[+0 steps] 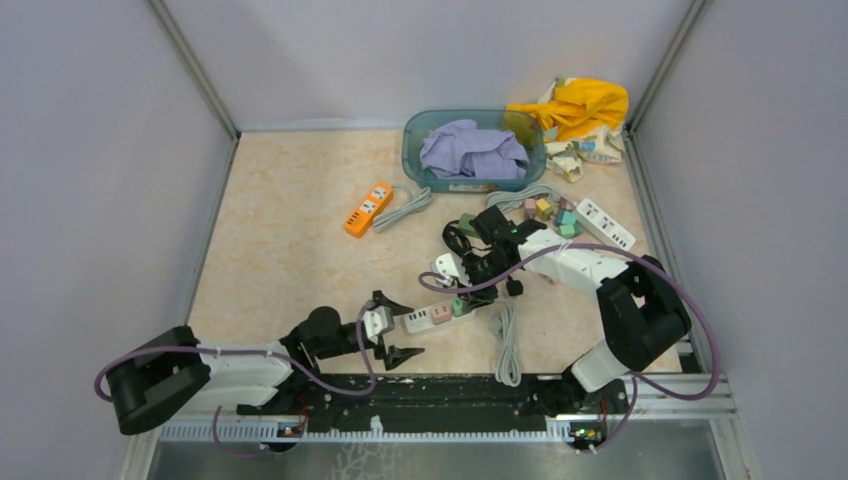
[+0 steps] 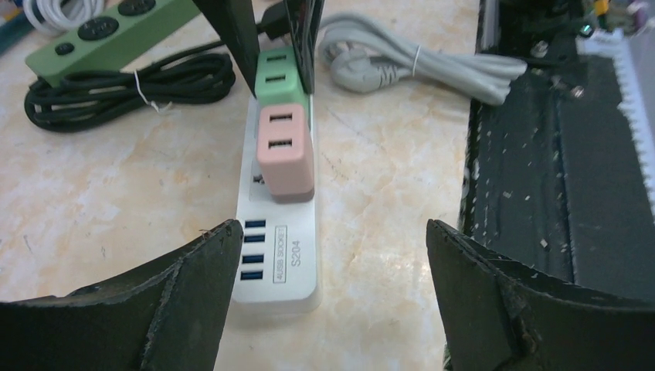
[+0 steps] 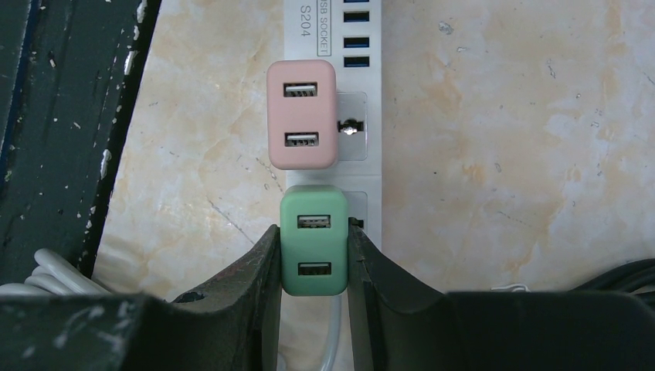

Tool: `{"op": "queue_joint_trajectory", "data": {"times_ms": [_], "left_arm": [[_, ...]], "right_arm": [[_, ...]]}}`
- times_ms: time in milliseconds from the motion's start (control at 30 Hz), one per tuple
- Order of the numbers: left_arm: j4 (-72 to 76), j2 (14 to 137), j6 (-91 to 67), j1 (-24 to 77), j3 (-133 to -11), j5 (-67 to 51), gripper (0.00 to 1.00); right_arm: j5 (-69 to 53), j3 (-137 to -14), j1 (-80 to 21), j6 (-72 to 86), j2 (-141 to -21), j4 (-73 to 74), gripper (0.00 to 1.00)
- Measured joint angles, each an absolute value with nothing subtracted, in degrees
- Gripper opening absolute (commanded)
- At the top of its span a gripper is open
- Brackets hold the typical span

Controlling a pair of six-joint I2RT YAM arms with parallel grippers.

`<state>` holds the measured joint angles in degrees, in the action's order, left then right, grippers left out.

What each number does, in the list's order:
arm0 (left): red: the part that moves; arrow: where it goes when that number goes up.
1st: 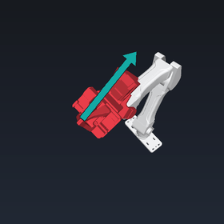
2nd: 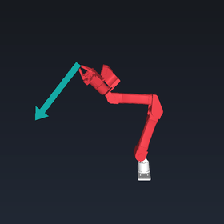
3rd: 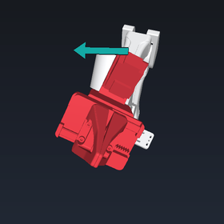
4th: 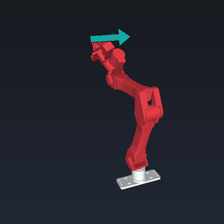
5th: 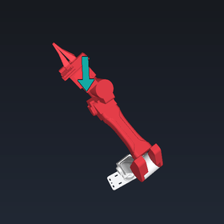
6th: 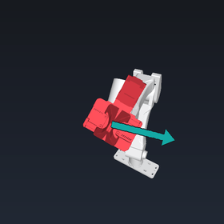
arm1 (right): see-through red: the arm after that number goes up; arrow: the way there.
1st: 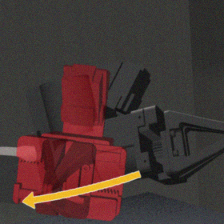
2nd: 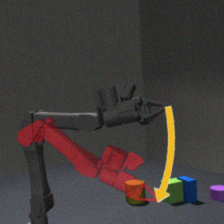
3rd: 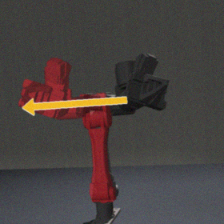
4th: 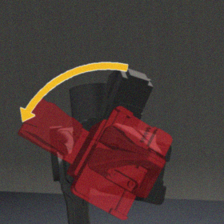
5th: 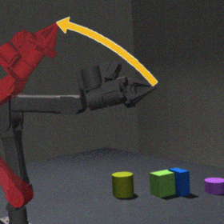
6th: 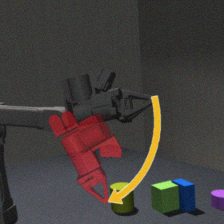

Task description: Pull the plug off the socket

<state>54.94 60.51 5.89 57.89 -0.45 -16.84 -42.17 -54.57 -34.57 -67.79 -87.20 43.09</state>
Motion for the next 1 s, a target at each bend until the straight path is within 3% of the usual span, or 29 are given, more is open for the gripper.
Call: {"op": "queue_joint_trajectory", "data": {"times_ms": [333,733,1000], "left_arm": [[55.55,72.75,10.13,58.52,-2.74,-8.67,0.89],[57.6,84.53,13.17,57.69,-7.66,-8.69,0.75],[60.12,91.26,13.5,57.1,-11.03,-11.33,0.61]], "right_arm": [[-42.59,-54.57,-34.57,-67.96,-87.2,43.38,0.06],[-42.98,-54.57,-34.57,-67.99,-87.24,43.81,0.06],[-43.07,-54.57,-34.57,-68.18,-87.5,43.79,0.06]]}}
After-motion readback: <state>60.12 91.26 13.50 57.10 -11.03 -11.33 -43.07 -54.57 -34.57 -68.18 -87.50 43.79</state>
